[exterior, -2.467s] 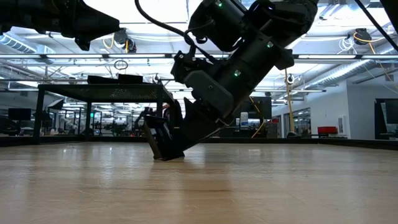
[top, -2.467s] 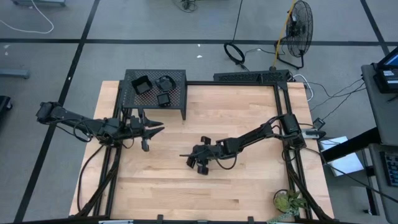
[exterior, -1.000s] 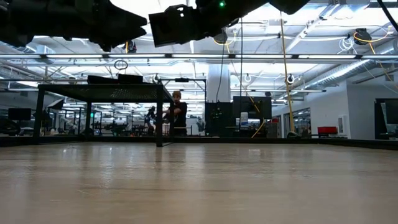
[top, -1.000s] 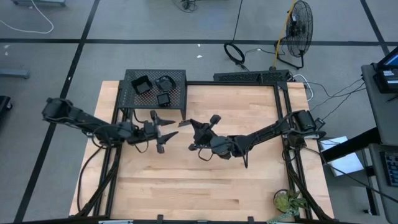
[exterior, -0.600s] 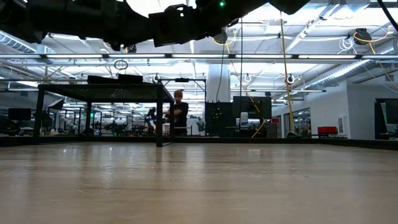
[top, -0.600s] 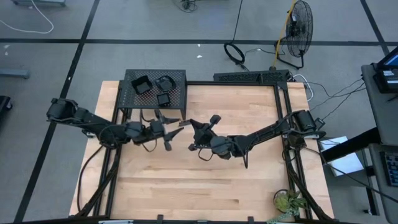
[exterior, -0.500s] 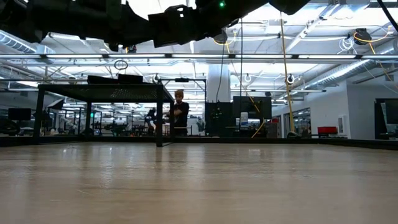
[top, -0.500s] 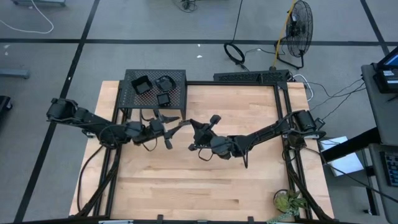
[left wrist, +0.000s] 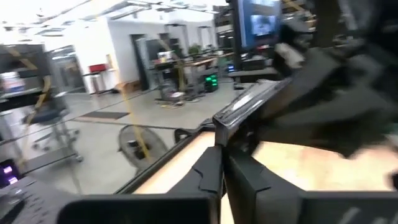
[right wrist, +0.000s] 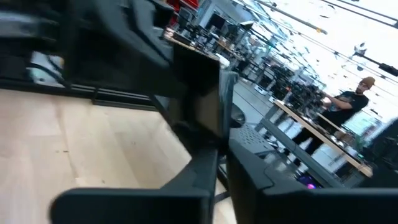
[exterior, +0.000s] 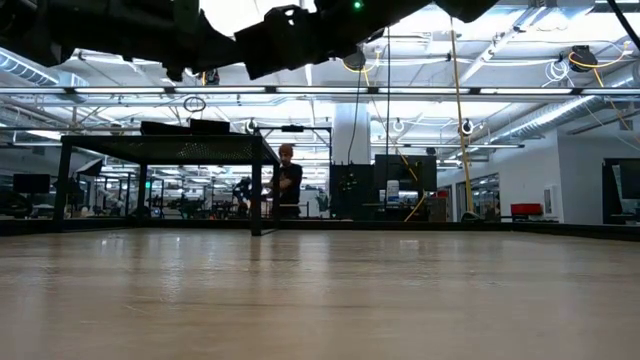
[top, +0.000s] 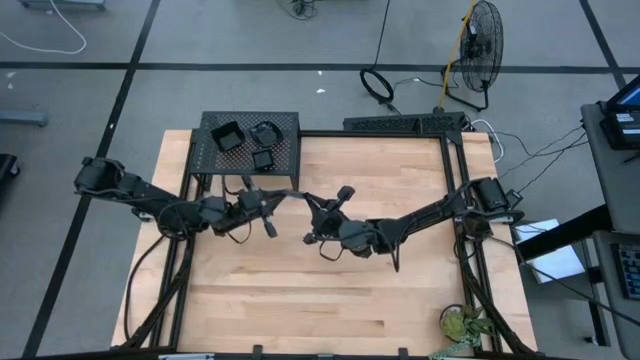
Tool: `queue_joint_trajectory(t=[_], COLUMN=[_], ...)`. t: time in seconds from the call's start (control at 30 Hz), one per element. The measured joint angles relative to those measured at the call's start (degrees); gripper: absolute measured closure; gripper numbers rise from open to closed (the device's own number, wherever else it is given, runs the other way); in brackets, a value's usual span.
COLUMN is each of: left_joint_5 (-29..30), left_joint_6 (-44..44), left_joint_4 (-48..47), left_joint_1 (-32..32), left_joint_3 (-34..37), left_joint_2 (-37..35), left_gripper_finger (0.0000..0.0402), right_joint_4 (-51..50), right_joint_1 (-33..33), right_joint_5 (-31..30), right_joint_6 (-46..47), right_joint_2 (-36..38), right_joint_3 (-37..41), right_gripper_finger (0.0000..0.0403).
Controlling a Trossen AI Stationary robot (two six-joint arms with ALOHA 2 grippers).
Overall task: Pick & Place Mini shaped plates
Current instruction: Stack the square plate on top of the square plate on the shelf
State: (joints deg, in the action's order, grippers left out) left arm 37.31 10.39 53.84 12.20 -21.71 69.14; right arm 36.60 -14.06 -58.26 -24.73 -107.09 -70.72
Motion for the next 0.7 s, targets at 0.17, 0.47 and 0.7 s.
queue_joint_trajectory(t=[0.17,0.47,0.7], left_joint_5=[12.6,27.7,6.1], left_joint_6=[0.1,-4.7,-27.4], left_joint_4=[-0.8,-16.3,-43.3], left_joint_1=[1.8,-0.5,-11.5], left_joint_3=[0.0,0.0,0.0], left_joint_2=[-3.5,-21.2,-32.6], left_gripper_finger=[0.0389,0.0397,0.0398], right_joint_4=[-0.1,-0.2,-0.3], right_joint_1=[-1.9,-3.5,-2.9], right_joint_5=[-0.1,0.0,0.0], right_joint_6=[0.5,3.3,7.0], right_joint_2=[0.0,0.0,0.0], right_joint_3=[0.0,0.0,0.0], right_gripper_finger=[0.0306,0.0196,0.0189])
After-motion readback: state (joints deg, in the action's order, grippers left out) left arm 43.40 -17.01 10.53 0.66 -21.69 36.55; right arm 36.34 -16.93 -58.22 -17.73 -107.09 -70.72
